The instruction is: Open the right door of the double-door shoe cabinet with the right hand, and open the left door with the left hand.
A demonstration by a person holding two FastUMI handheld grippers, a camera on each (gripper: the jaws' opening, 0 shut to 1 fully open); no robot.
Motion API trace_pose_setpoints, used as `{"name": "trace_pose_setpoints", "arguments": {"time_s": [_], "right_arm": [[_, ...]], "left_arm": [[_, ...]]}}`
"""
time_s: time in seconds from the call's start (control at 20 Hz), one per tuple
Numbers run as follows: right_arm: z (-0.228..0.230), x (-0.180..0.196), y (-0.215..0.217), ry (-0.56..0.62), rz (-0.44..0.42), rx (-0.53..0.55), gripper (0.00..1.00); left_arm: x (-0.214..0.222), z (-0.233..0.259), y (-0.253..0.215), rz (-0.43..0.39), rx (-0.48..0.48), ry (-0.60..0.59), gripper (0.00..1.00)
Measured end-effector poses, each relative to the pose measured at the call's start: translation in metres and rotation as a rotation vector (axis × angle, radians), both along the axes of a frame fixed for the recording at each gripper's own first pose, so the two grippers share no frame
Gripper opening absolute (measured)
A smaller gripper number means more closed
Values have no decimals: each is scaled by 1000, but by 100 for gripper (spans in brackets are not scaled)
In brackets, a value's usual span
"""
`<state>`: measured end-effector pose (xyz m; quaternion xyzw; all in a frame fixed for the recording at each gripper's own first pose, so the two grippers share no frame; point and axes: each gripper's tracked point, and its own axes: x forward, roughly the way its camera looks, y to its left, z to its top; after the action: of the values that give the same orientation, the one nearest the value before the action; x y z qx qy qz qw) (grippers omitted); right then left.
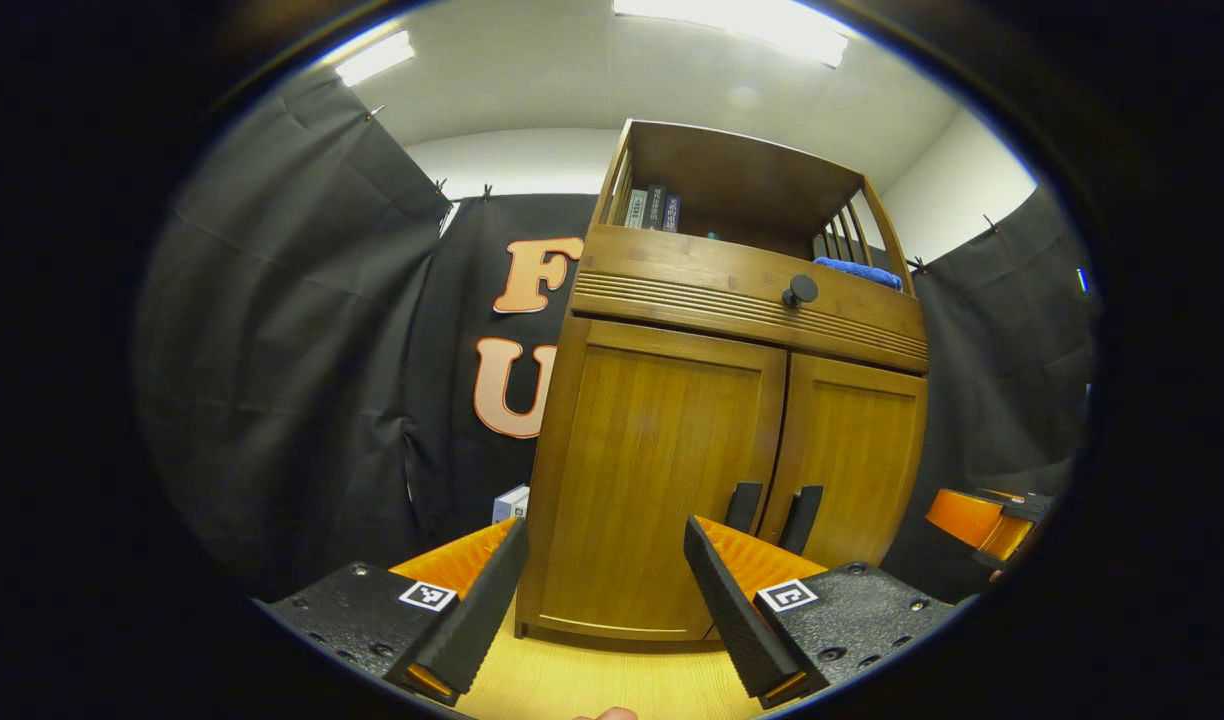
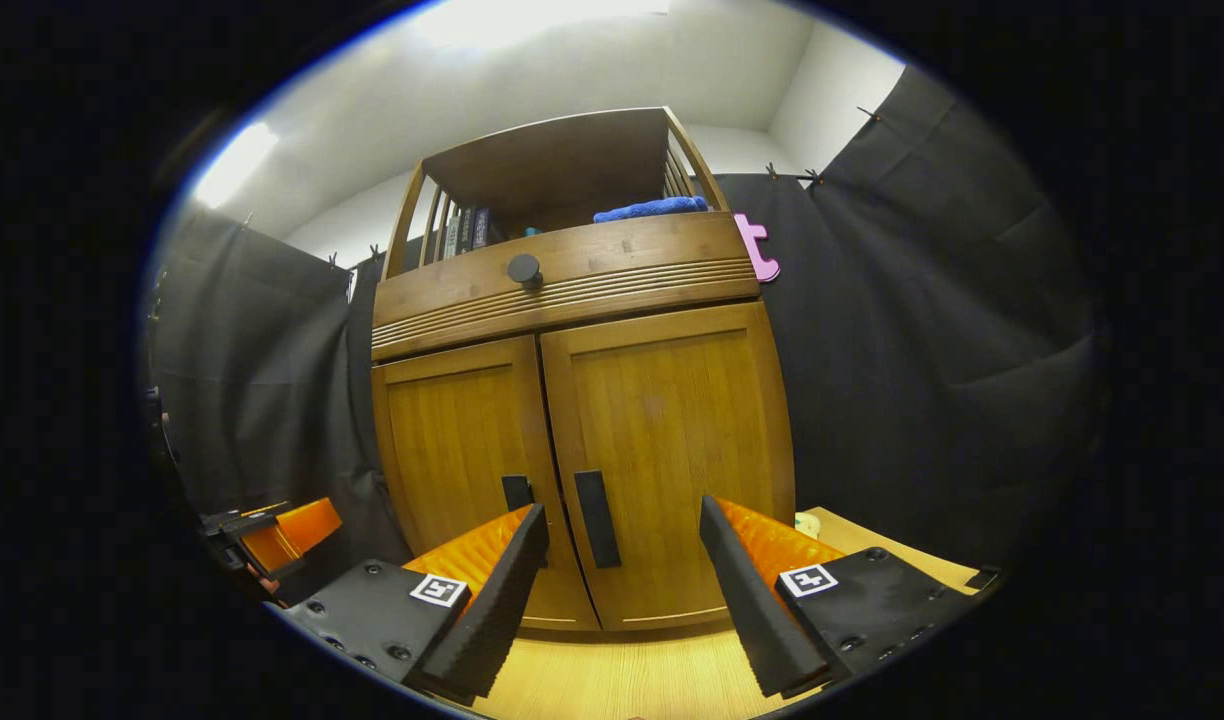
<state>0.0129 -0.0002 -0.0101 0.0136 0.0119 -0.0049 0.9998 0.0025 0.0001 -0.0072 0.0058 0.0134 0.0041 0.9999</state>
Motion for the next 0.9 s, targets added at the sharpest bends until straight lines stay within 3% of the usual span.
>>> {"name": "trace_pose_setpoints", "arguments": {"time_s": [0.45,0.65,0.7,0.75,0.8,0.9], "right_arm": [[-2,15,0,5,5,4,100],[-7,22,2,11,8,7,90],[-8,24,2,13,10,6,90],[-7,29,3,15,11,5,98],[-7,33,4,17,11,5,90],[-6,38,5,15,15,1,89]], "left_arm": [[3,-1,2,9,4,2,91],[14,-4,5,12,-5,8,91],[18,-5,6,14,-5,9,91],[22,-5,8,16,-4,9,91],[22,-6,9,18,-4,9,91],[22,-7,11,21,-4,6,91]]}}
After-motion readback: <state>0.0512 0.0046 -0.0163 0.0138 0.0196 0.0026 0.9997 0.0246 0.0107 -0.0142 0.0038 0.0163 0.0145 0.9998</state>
